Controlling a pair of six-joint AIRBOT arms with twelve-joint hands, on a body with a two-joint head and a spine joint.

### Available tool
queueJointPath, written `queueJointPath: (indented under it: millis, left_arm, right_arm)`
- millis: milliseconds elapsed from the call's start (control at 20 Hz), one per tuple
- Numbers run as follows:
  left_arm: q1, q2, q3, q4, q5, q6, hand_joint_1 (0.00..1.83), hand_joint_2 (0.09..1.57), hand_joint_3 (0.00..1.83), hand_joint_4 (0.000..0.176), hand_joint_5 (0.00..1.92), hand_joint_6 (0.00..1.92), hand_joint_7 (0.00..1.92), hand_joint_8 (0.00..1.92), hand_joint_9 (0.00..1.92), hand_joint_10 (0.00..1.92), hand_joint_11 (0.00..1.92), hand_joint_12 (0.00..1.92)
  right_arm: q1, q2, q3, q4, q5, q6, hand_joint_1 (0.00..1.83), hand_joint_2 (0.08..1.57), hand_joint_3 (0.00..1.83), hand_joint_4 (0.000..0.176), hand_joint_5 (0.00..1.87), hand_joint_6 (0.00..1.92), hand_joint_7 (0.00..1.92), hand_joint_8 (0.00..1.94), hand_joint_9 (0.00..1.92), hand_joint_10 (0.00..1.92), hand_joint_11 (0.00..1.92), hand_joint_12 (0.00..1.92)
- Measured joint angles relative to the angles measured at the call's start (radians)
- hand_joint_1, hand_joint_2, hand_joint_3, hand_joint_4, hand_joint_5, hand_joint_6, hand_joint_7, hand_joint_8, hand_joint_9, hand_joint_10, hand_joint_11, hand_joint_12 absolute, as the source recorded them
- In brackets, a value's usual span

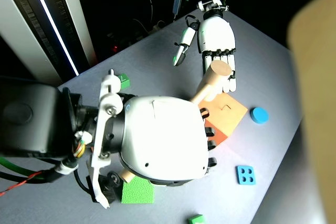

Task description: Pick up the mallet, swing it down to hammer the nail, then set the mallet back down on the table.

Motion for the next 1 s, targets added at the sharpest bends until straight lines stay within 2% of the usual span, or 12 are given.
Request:
queueJointPath:
  millis: [350,750,1000]
  left_arm:
    - [0.000,0.000,0.000,0.000,0.000,0.000,0.00,1.18,0.00,0.000,0.02,0.01,0.02,0.01,0.01,0.00,0.01,0.01]
    - [0.000,-0.002,0.002,0.000,-0.002,0.000,0.00,1.18,0.00,0.000,0.02,0.00,0.02,0.00,0.01,0.00,0.00,0.00]
    - [0.000,-0.002,0.002,0.000,-0.002,-0.001,0.00,1.18,0.00,0.000,0.02,0.00,0.02,0.00,0.01,0.00,0.00,0.00]
  right_arm:
    - [0.005,-0.061,0.026,0.019,0.184,0.055,0.61,1.57,0.00,0.000,1.20,1.92,1.44,1.94,1.53,1.92,1.64,1.92]
    - [0.043,-0.175,0.082,0.026,0.231,0.028,0.62,1.57,0.00,0.000,1.19,1.92,1.43,1.94,1.52,1.92,1.65,1.92]
    - [0.062,-0.196,0.094,0.027,0.241,0.018,0.62,1.56,0.00,0.000,1.17,1.92,1.42,1.94,1.51,1.92,1.63,1.92]
